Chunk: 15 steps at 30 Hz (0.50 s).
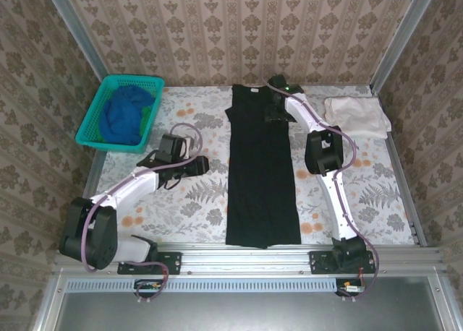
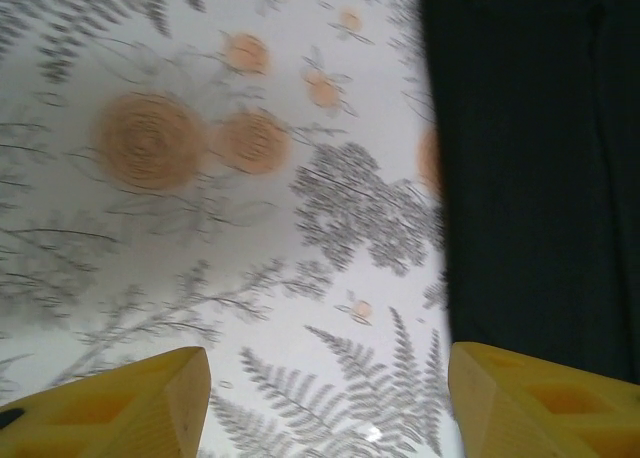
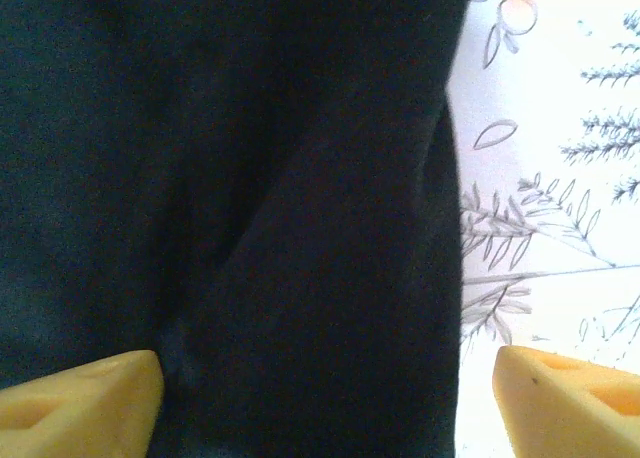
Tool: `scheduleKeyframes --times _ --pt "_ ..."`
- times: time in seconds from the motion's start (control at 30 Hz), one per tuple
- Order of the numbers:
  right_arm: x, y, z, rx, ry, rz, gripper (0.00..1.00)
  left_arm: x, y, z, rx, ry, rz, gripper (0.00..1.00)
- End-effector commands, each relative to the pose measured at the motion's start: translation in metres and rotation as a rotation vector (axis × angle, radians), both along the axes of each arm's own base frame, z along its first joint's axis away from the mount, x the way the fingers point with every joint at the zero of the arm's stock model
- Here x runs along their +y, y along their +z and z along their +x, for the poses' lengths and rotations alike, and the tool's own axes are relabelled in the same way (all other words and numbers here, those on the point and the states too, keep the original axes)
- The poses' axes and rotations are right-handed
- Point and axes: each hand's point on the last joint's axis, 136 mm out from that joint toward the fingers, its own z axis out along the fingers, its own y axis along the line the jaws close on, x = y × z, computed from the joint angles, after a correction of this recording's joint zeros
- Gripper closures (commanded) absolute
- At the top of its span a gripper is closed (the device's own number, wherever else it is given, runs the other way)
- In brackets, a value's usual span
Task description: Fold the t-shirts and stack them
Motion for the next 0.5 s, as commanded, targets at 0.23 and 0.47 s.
scheduleKeyframes --times 0.23,0.47 --pt "-0.009 0.096 -0.203 -0.085 -0.036 0.202 0.06 -0.051 -0.024 -0.108 0.138 -0.202 -0.024 0.34" --pt "0.01 0.022 -0.383 0.046 -0.094 0.373 0.15 -0.076 -0.052 -0.17 0.209 -0.289 0.003 0.35"
